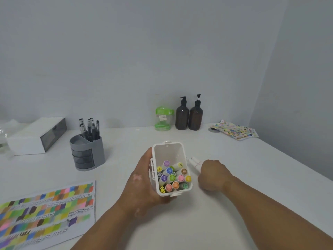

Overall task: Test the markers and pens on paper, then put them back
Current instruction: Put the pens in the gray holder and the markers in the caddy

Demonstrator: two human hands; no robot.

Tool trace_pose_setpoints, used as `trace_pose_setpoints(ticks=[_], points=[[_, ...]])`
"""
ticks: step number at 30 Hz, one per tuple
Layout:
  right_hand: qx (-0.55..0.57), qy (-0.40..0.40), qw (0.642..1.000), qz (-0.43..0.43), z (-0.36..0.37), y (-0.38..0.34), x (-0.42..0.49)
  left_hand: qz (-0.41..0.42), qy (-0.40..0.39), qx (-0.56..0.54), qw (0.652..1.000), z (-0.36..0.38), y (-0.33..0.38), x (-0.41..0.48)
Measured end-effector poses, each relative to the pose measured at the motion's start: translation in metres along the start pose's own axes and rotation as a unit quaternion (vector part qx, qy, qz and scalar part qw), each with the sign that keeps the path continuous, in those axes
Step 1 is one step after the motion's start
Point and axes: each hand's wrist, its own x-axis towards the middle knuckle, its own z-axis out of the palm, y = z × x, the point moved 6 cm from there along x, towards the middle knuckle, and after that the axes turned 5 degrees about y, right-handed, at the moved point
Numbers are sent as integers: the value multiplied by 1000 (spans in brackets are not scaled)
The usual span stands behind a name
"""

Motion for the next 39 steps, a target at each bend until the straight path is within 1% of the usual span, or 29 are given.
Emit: trace_pose_setpoints(ticks=[1, 2, 3, 5, 6, 7, 8, 10, 12, 13, 16, 20, 24, 27, 29, 34, 37, 39], points=[[84, 6, 996, 36, -8, 5, -3, 2, 3, 0, 1000, -2, -1, -1], [195, 12, 979, 64, -17, 8, -7, 2, 6, -1, 1000, -4, -2, -2], [322, 23, 943, 82, -29, 8, -10, 0, 8, -3, 1000, -5, -2, -2], [552, 38, 830, 74, -63, -3, -21, -1, 10, -4, 1000, -8, -4, -3], [626, 44, 776, 56, -83, -13, -30, 1, 11, -3, 1000, -8, -4, -3], [676, 50, 735, 30, -103, -24, -38, 4, 11, -1, 1000, -9, -4, -3], [703, 60, 709, 0, -123, -36, -47, 5, 12, 2, 1000, -9, -3, -3], [712, 88, 695, -56, -155, -57, -63, 7, 13, 6, 1000, -9, -3, -2], [704, 115, 695, -89, -171, -75, -75, 11, 13, 10, 1000, -9, -4, -2], [691, 131, 704, -98, -174, -82, -79, 12, 14, 16, 1000, -10, -5, -3], [628, 160, 752, -125, -169, -98, -84, 14, 19, 26, 999, -11, -6, -3], [526, 148, 817, -186, -154, -108, -77, 4, 19, 25, 1000, -10, -8, -2], [457, 118, 842, -262, -147, -118, -72, -4, 20, 26, 999, -10, -11, 0], [393, 97, 876, -260, -130, -121, -63, -5, 16, 23, 1000, -10, -12, 1], [388, 95, 882, -251, -124, -121, -59, -1, 17, 22, 1000, -11, -12, 2], [397, 97, 864, -293, -131, -124, -56, -7, 15, 27, 1000, -14, -13, 3], [397, 82, 867, -291, -127, -128, -55, -35, 3, 30, 999, -16, -15, 3], [416, 105, 859, -280, -128, -124, -54, -53, -2, 26, 998, -17, -16, 3]])
